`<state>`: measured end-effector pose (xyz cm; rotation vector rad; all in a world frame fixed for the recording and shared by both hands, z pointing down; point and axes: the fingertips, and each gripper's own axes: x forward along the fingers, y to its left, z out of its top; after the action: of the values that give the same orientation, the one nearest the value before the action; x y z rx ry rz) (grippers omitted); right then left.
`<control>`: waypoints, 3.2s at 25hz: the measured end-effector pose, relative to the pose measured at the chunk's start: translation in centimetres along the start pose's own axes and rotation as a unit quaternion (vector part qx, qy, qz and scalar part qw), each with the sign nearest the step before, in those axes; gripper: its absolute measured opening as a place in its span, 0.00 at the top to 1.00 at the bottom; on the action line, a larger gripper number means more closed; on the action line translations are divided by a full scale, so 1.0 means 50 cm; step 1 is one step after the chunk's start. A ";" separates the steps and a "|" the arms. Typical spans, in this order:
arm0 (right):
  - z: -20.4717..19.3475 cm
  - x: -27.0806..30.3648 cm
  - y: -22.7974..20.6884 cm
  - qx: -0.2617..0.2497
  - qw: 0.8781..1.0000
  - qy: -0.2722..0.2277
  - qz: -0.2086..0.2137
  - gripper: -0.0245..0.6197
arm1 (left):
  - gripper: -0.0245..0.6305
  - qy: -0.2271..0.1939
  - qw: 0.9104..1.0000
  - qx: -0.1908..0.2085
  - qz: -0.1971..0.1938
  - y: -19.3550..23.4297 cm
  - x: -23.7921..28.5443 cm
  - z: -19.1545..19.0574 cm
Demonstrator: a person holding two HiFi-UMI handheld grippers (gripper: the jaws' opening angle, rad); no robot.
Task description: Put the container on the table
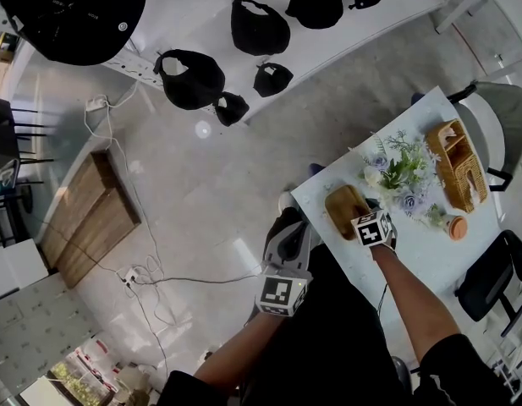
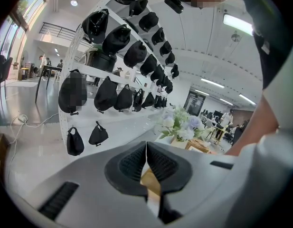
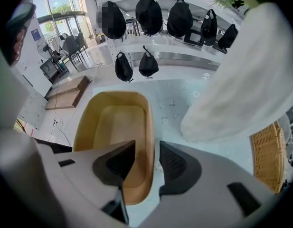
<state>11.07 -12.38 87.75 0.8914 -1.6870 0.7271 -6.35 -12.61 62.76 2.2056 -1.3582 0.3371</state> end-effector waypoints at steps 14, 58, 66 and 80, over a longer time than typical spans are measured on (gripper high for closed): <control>0.014 -0.069 0.006 -0.025 0.999 -0.033 0.000 0.72 | 0.95 -0.013 1.000 0.013 -0.010 -0.035 -0.030 0.014; -0.263 -0.765 -0.161 0.451 0.801 -0.316 -0.234 0.89 | 0.95 -0.022 0.933 0.129 -0.335 -0.500 -0.010 0.237; -0.356 -0.924 -0.115 0.502 0.730 -0.328 -0.327 0.95 | 0.95 0.000 0.910 0.158 -0.384 -0.581 0.013 0.289; -0.420 -1.033 -0.050 0.508 0.673 -0.338 -0.419 0.96 | 0.95 0.013 0.875 0.188 -0.447 -0.640 0.003 0.279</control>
<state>33.04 14.11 43.79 2.7787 -1.0366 0.6612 21.15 -8.89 41.57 2.8488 -0.1394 0.2807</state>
